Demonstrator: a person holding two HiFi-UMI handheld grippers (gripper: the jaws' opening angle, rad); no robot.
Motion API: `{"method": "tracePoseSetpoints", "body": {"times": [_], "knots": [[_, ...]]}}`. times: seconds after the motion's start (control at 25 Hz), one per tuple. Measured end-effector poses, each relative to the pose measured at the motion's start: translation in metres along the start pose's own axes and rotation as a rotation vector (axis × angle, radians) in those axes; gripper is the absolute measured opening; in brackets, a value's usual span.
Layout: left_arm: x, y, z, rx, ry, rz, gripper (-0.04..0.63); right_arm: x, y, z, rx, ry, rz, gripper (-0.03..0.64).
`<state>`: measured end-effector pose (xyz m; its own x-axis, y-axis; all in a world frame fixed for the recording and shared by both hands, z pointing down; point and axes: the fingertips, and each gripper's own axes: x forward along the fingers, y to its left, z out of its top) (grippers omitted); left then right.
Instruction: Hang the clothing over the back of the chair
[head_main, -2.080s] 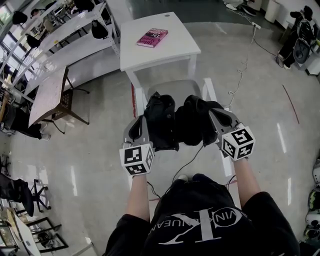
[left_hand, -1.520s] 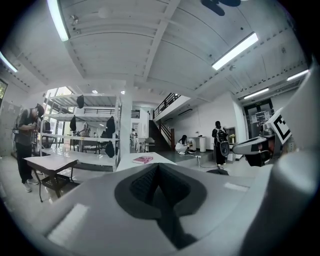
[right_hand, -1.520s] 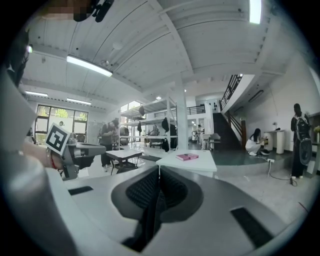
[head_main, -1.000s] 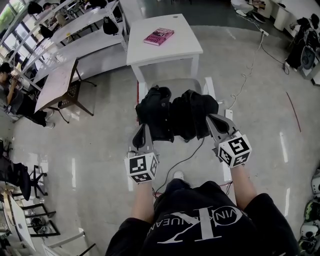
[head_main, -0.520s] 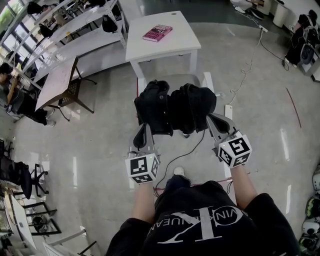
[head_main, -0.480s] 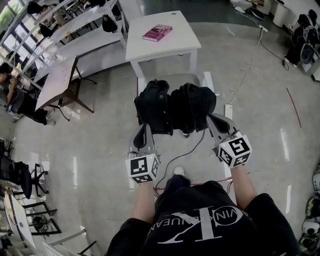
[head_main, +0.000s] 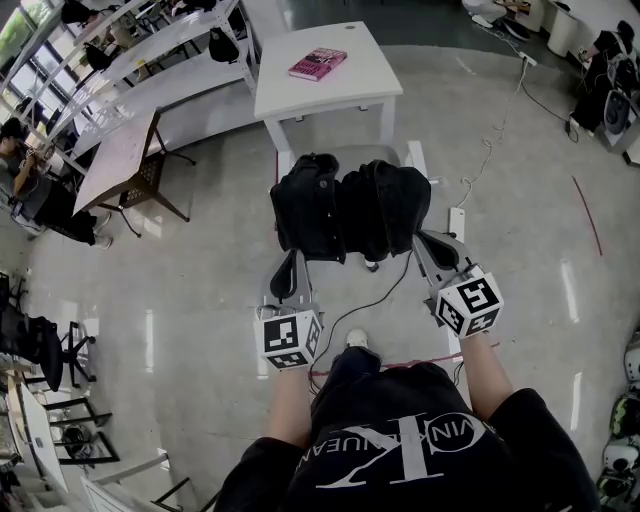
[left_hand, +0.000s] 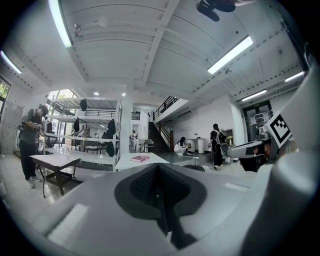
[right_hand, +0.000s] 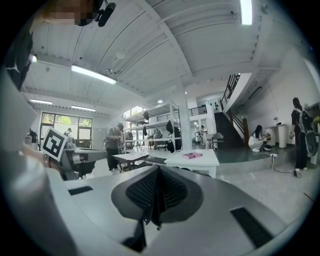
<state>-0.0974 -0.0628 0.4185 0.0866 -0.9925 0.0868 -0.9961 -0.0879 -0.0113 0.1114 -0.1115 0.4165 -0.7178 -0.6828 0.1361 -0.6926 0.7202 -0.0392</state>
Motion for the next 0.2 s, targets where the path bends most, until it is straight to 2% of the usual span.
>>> {"method": "tracePoseSetpoints", "body": {"times": [0.2], "knots": [[-0.0094,-0.0021,0.0043,0.002,-0.027,0.008,0.011,-0.007,0.003,0.0018,0.003,-0.02,-0.004,0.018]]}}
